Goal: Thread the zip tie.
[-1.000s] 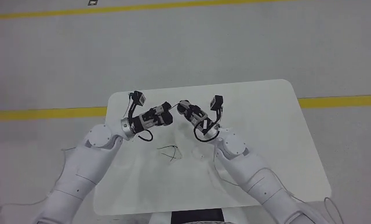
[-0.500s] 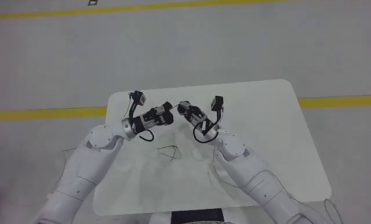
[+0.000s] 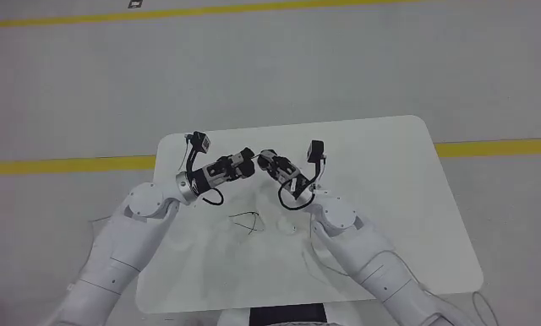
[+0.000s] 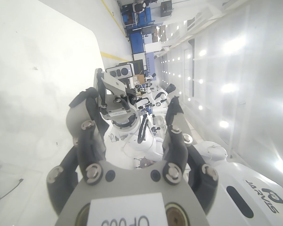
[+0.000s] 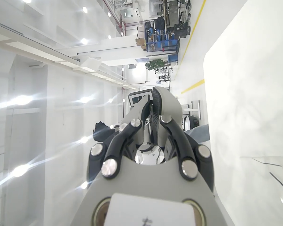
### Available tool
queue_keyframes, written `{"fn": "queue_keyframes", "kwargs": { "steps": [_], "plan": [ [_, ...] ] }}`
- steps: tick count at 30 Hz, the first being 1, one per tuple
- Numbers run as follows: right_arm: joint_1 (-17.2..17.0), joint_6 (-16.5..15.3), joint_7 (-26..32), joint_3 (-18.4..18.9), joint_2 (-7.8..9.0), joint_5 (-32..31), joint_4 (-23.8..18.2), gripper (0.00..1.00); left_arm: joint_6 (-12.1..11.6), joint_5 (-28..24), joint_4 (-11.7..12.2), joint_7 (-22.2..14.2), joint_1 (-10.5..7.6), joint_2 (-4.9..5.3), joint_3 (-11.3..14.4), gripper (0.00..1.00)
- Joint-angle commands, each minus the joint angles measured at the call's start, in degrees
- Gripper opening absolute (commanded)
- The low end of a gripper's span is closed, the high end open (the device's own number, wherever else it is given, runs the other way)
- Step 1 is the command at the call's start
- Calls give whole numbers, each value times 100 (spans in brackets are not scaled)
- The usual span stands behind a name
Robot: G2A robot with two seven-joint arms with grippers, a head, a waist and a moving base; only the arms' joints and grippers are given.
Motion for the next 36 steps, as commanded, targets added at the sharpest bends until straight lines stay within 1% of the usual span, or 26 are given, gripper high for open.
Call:
{"fn": "queue_keyframes", "kwargs": {
  "steps": [1, 7, 13, 18, 23, 32, 36],
  "plan": [
    [8, 7, -12, -14, -12, -24, 13, 0, 13, 11, 3, 4, -2, -2, 4, 48],
    [25, -6, -25, -29, -35, -120, 35, 0, 55, 41, 18, 19, -4, -7, 4, 47],
    [-3, -97, -25, -11, -48, -215, 12, 0, 86, 87, 27, 58, -2, -12, 7, 47],
    [-11, -63, -23, -16, -56, -361, -12, 0, 89, 105, 24, 85, 0, -16, 2, 45],
    [-9, -46, -39, -26, -67, -484, -13, 0, 85, 113, 22, 108, 6, -19, -7, 46],
    [-31, -93, -60, -18, -85, -650, -37, 0, 106, 129, 39, 116, 2, -25, -17, 45],
    [-35, -102, -44, -12, -93, -684, -44, 0, 106, 135, 43, 122, -1, -29, -19, 43]
  ]
}}
